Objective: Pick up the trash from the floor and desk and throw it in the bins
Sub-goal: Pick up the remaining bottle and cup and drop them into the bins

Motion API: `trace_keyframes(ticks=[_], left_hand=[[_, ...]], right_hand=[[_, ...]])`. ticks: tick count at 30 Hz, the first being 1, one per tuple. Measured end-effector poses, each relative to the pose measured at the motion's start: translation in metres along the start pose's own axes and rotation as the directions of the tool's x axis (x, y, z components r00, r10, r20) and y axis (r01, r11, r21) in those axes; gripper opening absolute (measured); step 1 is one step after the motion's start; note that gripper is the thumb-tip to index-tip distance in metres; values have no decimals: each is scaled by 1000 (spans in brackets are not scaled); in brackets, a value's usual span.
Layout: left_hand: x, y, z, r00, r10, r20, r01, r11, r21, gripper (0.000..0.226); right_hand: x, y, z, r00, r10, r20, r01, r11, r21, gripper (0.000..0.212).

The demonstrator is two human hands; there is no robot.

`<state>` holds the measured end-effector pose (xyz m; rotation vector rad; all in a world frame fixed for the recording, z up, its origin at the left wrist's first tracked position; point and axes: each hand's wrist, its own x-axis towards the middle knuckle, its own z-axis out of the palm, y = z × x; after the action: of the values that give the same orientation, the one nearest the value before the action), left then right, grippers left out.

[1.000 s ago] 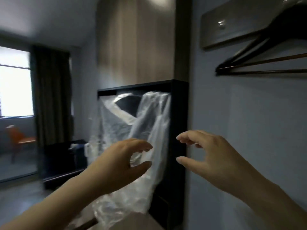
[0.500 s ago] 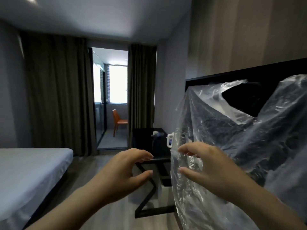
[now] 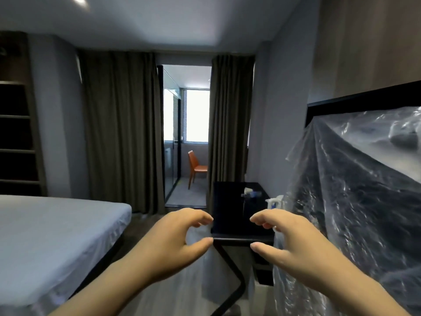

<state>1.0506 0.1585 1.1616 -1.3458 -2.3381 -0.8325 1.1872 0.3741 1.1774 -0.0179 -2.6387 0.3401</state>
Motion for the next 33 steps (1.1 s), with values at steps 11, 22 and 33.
trace_keyframes(ticks=[11, 22, 33], left_hand=[[121, -184, 38, 999, -26, 46, 27, 1000, -15, 43], [256, -356, 57, 996, 7, 93, 0, 997, -76, 41], [408, -488, 111, 984, 21, 179, -12, 999, -47, 39]], right_hand=[[185, 48, 114, 1000, 16, 15, -17, 999, 37, 44], [361, 77, 206, 990, 127, 58, -128, 992, 19, 44], [523, 176, 291, 979, 202, 21, -203, 976, 75, 43]])
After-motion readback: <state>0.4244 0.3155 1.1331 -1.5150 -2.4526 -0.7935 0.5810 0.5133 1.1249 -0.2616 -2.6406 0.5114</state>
